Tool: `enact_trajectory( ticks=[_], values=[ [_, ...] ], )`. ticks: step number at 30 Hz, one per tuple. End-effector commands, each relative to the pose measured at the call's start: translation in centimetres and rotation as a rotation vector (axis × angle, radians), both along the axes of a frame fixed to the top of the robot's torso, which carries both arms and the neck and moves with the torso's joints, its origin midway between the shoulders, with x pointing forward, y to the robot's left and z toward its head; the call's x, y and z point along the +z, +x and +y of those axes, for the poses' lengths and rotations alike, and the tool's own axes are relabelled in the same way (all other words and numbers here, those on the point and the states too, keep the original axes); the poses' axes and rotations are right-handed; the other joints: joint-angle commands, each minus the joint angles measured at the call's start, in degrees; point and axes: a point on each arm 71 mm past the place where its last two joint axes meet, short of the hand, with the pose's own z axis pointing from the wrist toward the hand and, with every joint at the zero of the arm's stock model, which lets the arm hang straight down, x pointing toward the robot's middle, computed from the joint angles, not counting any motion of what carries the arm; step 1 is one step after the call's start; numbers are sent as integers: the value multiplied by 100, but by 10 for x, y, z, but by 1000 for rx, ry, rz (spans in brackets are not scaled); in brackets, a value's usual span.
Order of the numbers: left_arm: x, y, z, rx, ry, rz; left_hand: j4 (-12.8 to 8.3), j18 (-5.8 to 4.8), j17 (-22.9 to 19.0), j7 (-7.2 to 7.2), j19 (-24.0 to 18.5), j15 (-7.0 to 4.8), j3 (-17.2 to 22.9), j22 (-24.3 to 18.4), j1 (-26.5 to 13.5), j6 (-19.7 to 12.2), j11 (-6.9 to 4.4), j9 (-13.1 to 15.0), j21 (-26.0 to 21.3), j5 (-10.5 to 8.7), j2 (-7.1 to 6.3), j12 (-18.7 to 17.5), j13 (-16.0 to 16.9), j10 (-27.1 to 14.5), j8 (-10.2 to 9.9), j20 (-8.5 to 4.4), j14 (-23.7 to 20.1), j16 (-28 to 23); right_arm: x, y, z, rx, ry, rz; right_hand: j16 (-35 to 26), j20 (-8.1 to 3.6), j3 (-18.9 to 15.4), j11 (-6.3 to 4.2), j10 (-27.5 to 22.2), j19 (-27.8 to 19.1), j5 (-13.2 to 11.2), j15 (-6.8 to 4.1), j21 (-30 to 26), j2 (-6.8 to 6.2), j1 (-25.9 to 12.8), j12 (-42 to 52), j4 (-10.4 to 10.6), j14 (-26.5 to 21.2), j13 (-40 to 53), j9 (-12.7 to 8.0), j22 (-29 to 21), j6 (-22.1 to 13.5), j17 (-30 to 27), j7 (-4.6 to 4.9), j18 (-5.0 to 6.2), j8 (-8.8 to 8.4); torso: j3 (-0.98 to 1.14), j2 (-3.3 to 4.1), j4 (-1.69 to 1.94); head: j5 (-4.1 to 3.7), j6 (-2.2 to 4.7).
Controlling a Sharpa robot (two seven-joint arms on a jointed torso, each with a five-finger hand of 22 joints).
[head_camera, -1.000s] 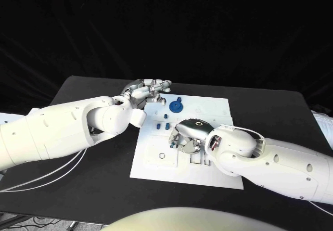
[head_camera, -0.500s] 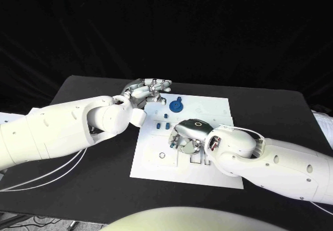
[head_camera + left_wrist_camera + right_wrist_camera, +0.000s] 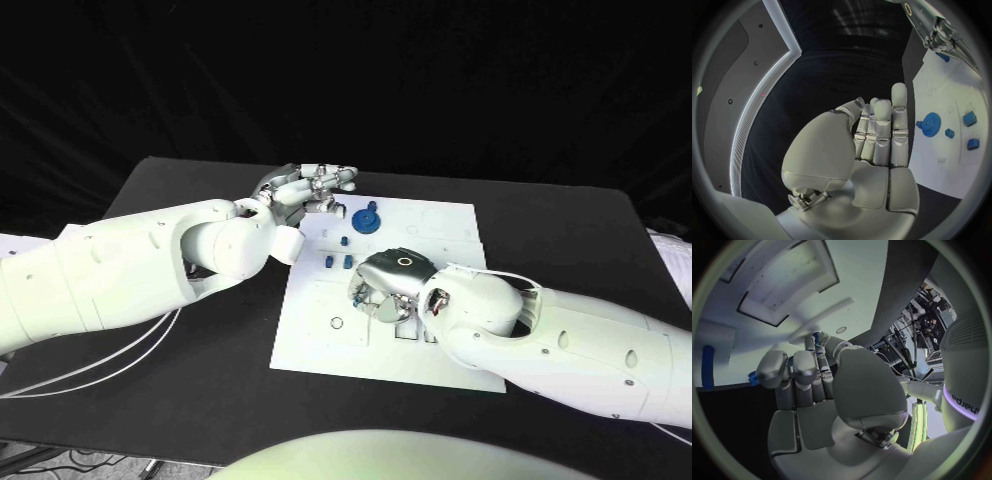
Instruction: Assemble the parts on the task board
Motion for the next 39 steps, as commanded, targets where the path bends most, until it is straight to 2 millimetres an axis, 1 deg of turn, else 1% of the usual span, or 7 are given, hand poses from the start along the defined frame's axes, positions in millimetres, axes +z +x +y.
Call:
enact_trajectory(
  ticks=[1, 6, 18, 25, 30, 35, 39],
  values=[
    [1, -1, -4, -23, -8, -8, -5, 105, -1, 0, -46, 13, -32, -6, -39, -22, 3, -4, -20, -16, -28, 24, -3, -34, 35, 11, -31, -24, -5, 0, -2, -8, -48, -27, -91, 35, -17, 73, -246, -114, -19, 87, -121, -73, -44, -104, -44, 16, 7, -52, -186, -151, -89, 66, 54, -25, -3, -1, -4, 4, -1],
    [1, -1, -4, -18, -4, -10, -11, 105, 2, 0, -47, 13, -29, -9, -30, -28, 2, -5, -24, -14, -26, 28, -4, -39, 39, 12, -31, -22, -4, -1, -1, -2, -27, -34, -223, 91, -38, 147, -517, -250, -16, 144, -292, -139, -37, -137, -92, -37, 15, -123, -452, -359, -224, 140, 102, -22, 0, 2, -6, 5, 3],
    [1, 1, 0, 23, 15, -12, -29, 107, 39, -3, -44, 10, -19, -14, -3, -34, -2, -4, -31, -11, -17, 45, -4, -38, 55, 11, -12, 6, 4, -6, -12, -39, 64, -64, -248, 115, -170, 161, -739, -280, -48, 155, -394, -232, -18, -41, -153, -45, 39, -170, -590, -423, -265, 141, 126, 22, 3, -3, -6, -10, 34],
    [1, 1, 2, 34, 16, -19, -33, 108, 50, -3, -42, 9, -19, -15, 1, -37, -2, -4, -31, -11, -18, 50, -3, -37, 59, 11, -5, 14, 22, -4, -40, -102, 145, -69, -263, 95, -205, 124, -658, -241, -26, 130, -394, -242, -9, 104, -159, -31, 50, -200, -584, -475, -294, 91, 124, 0, -2, -8, -19, -48, 77],
    [1, 1, 2, 28, 13, -19, -33, 108, 49, -3, -42, 9, -19, -15, 1, -37, -2, -4, -31, -11, -18, 50, -3, -37, 59, 11, -6, 14, 39, 6, -69, -162, 103, -54, -160, 83, -458, 109, -757, -86, 77, 114, -271, -330, -149, 141, -57, 21, 25, -258, -368, -640, -208, 49, 77, -16, 0, -16, -17, -74, 105],
    [1, 1, 2, 22, 11, -17, -37, 108, 36, -3, -40, 8, -20, -16, 6, -39, -3, -4, -32, -12, -21, 55, -3, -34, 63, 11, -9, 7, 49, 15, -93, -210, 50, -62, -163, 85, -575, 103, -780, -66, 89, 111, -263, -341, -137, 155, -41, 24, 25, -281, -359, -697, -219, -14, 74, -15, -9, -19, -37, -113, 177],
    [1, 1, 2, 16, 9, -17, -38, 109, 24, -2, -39, 8, -22, -16, 5, -40, -3, -5, -33, -13, -24, 58, -2, -34, 65, 11, -14, 0, 51, 20, -106, -243, 16, -59, -181, 69, -683, 74, -809, -66, 77, 76, -272, -338, -133, 161, -5, 21, 23, -295, -373, -717, -242, -75, 79, -10, -1, -15, -49, -119, 209]
  ],
)
